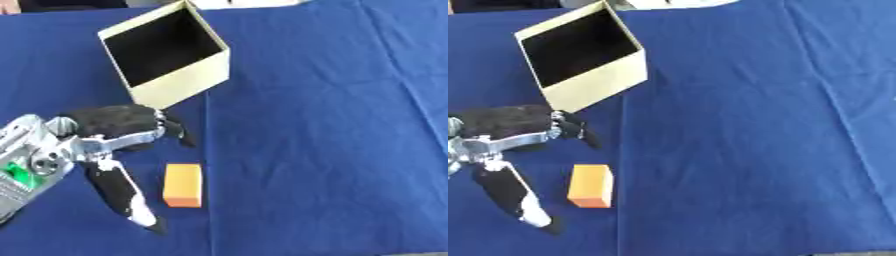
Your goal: Pick up objects on the table and place them in the box.
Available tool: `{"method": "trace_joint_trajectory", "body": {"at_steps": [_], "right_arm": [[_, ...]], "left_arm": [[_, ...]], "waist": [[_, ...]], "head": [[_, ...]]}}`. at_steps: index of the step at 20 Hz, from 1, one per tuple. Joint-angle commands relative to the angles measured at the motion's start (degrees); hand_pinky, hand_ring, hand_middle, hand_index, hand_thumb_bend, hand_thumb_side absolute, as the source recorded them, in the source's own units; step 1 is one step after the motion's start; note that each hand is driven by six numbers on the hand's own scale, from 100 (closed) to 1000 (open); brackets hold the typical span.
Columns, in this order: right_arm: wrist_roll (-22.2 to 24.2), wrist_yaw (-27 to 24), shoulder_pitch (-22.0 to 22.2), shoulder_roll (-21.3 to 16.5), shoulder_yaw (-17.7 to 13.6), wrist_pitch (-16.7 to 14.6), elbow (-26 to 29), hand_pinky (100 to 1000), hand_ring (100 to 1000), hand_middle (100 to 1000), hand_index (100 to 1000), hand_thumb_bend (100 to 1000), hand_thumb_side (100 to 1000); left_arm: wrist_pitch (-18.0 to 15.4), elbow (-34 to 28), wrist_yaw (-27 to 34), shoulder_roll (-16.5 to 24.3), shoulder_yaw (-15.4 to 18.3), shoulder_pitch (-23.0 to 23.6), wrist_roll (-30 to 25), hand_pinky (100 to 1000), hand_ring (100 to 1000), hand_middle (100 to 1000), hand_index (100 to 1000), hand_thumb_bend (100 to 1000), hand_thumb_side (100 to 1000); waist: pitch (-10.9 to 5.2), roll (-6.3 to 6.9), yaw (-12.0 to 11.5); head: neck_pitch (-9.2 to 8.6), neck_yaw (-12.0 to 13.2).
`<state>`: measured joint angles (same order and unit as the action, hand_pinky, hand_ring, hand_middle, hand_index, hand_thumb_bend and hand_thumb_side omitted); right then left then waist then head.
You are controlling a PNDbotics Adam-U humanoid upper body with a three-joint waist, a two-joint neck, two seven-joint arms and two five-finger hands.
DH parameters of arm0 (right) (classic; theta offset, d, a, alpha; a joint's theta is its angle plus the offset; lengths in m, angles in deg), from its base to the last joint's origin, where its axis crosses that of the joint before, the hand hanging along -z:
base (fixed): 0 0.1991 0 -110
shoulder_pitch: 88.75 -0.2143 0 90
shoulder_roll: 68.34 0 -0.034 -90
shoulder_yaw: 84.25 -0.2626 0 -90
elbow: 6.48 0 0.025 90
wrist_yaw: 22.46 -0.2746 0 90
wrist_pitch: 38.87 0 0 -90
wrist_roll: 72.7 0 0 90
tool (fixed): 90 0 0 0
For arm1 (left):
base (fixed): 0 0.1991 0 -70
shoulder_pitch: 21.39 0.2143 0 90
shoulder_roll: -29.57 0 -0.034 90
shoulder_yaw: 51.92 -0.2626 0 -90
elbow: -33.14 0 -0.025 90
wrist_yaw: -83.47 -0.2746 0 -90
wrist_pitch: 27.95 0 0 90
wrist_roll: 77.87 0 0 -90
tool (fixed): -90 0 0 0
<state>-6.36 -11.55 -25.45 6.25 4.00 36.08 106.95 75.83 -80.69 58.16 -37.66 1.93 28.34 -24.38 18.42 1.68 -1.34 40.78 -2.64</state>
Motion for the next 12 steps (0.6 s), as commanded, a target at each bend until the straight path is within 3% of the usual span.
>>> {"method": "trace_joint_trajectory", "body": {"at_steps": [1,12], "right_arm": [[0.1,-0.4,-0.6,-0.7,-0.3,0.1,1.2,808,777,629,750,100,814],[0.1,-0.5,-0.8,-0.1,-0.4,0.0,1.2,808,775,626,748,100,818]], "left_arm": [[0.0,-0.8,-1.4,0.0,0.8,-0.3,2.3,749,860,741,851,752,378],[0.0,2.5,-6.4,-2.4,0.0,-0.3,4.5,710,810,733,841,689,367]], "waist": [[-0.77,-0.18,0.1],[0.38,-0.46,1.0]], "head": [[-0.36,0.2],[-1.15,0.3]]}}
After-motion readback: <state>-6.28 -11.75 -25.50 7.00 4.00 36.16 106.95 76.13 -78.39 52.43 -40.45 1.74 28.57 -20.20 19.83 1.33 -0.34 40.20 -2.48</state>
